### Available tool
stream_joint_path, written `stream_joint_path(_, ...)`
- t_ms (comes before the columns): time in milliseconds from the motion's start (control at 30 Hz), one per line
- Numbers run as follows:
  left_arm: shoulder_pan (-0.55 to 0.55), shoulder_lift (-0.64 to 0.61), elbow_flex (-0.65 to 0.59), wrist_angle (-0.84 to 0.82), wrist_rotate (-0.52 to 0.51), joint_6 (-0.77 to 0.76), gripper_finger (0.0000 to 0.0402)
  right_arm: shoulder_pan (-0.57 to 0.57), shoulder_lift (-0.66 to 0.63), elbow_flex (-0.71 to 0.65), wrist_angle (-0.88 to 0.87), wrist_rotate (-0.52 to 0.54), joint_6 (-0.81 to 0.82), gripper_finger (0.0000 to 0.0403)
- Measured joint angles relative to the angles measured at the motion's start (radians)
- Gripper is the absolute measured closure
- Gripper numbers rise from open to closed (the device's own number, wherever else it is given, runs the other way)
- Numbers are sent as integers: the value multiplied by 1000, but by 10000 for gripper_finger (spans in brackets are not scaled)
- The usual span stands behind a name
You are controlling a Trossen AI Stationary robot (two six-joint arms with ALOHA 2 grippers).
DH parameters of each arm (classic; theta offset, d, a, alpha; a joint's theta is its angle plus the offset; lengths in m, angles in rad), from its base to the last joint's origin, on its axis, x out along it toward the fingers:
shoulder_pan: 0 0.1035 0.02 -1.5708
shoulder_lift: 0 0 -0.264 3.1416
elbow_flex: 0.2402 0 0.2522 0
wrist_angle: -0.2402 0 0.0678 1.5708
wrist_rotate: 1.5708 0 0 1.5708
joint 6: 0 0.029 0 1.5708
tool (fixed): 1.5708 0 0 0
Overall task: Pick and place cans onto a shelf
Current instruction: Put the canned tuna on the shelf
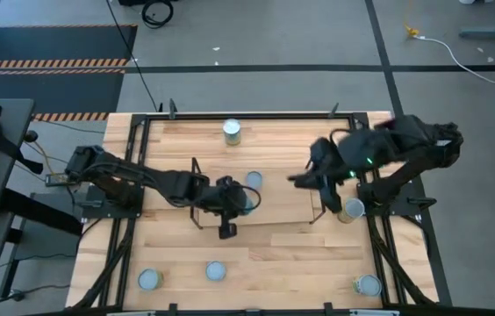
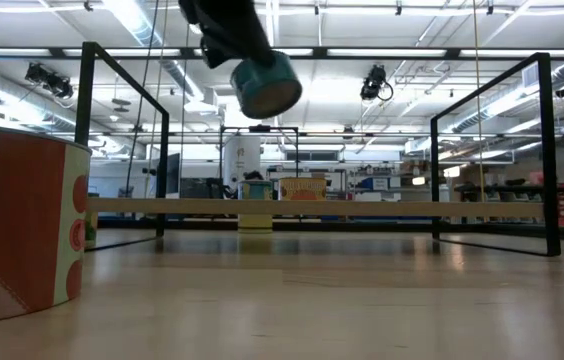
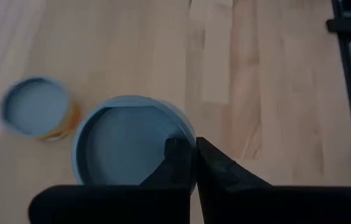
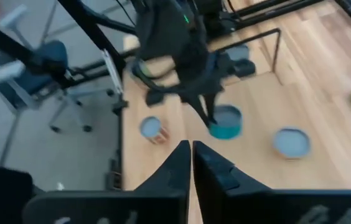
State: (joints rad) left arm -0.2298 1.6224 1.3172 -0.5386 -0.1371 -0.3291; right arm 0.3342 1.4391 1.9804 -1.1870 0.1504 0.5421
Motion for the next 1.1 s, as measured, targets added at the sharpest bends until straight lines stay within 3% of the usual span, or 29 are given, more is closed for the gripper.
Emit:
stream_joint_path(367, 5, 227, 203, -165, -2, 50, 391, 208, 81, 1, 33, 95, 135, 396)
stream_joint_path(900, 31, 331, 208, -123, -69, 20, 389, 381, 201, 0, -167, 94, 419, 395)
stream_joint_path(1100, 18, 336, 209, -132, -65, -23, 353, 407, 202, 0, -166, 104, 466, 394)
